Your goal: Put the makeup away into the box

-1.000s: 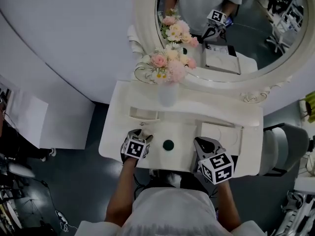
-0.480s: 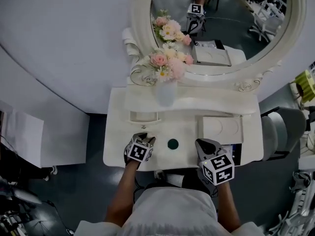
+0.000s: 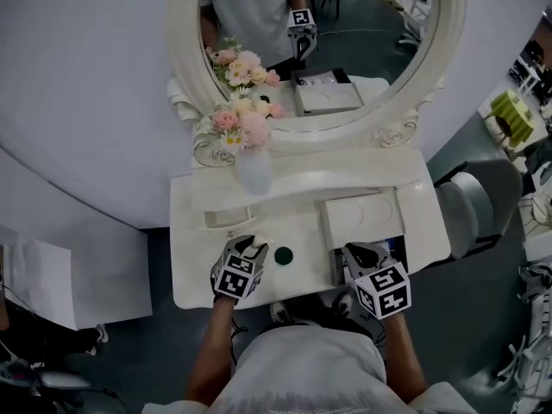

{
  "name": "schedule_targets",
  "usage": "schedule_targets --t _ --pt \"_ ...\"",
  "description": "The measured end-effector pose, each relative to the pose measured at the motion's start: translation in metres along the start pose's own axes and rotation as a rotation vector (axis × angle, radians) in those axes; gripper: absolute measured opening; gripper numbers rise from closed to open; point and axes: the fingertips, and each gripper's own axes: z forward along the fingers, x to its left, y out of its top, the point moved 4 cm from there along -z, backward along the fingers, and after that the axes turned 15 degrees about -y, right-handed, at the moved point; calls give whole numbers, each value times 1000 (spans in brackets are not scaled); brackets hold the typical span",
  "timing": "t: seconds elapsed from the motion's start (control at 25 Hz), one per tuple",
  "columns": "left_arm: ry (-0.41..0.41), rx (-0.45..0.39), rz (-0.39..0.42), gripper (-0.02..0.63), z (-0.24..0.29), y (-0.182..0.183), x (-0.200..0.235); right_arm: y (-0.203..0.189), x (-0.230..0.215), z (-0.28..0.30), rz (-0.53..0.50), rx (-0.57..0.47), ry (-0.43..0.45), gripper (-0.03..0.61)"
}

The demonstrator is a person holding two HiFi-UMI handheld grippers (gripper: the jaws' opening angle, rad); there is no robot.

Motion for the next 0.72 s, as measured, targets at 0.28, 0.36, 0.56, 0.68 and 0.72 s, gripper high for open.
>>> schedule_targets --t 0.28,0.36,0.56,0.68,0.72 --pt "-171 -83 163 158 46 95 -81 -18 -59 -20 70 -11 -86 2" --pt "-225 -83 193 158 64 110 -108 -24 -75 -27 86 -10 -104 2" --pt "-341 -46 278 164 111 135 -169 -45 -117 -42 126 3 -155 2" --pt "-387 -2 318 166 140 140 -198 -61 -142 -51 160 13 -182 2" --pt "-400 13 326 166 150 141 -207 -67 -149 -54 171 17 -189 2"
